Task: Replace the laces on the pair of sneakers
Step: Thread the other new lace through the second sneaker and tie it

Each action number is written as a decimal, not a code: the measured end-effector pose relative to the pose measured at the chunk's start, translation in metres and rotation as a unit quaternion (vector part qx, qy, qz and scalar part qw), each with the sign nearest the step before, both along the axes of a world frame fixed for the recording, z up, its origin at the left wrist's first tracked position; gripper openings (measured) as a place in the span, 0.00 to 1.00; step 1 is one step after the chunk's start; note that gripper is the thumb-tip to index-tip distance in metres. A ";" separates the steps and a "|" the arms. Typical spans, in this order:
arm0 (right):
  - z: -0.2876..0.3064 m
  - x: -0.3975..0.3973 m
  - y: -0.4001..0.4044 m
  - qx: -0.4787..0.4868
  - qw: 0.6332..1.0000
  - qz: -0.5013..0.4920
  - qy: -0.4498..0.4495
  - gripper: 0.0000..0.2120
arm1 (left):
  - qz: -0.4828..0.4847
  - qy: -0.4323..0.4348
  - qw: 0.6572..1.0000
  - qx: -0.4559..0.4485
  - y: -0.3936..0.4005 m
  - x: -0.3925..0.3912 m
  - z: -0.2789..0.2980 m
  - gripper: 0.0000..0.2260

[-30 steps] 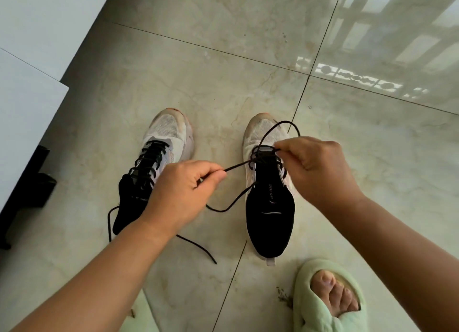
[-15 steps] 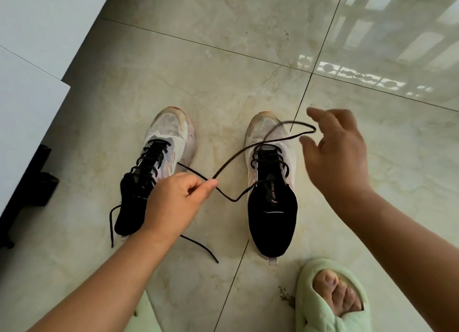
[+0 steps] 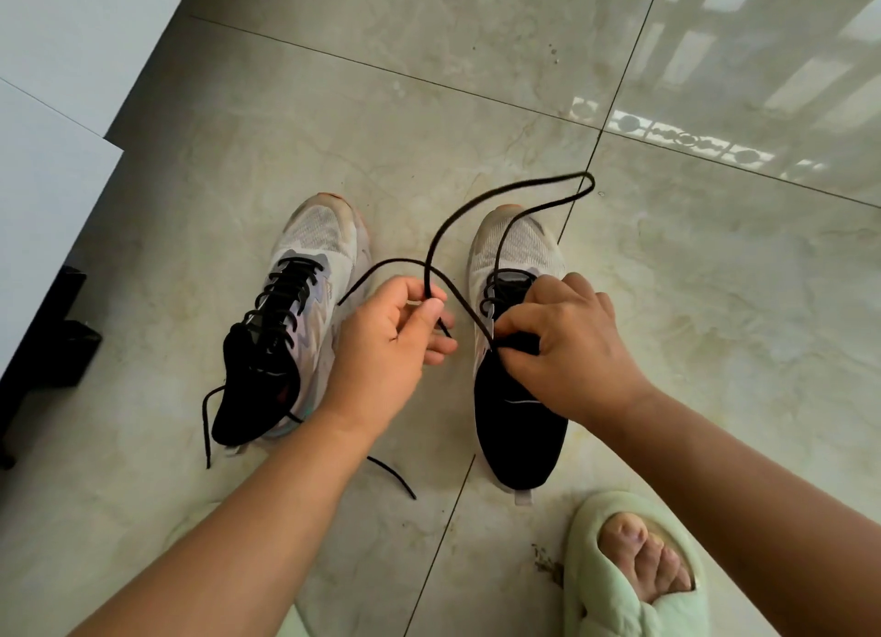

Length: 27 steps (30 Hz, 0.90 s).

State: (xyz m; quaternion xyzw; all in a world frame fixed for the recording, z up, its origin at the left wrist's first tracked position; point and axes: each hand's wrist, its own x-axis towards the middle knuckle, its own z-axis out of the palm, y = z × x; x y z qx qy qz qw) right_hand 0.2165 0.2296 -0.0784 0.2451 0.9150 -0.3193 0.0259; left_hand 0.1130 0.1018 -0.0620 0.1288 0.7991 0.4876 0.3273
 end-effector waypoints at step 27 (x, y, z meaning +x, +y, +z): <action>0.019 0.012 0.000 0.025 0.989 0.062 0.129 0.02 | -0.011 0.005 0.999 0.044 0.017 0.006 0.004 0.11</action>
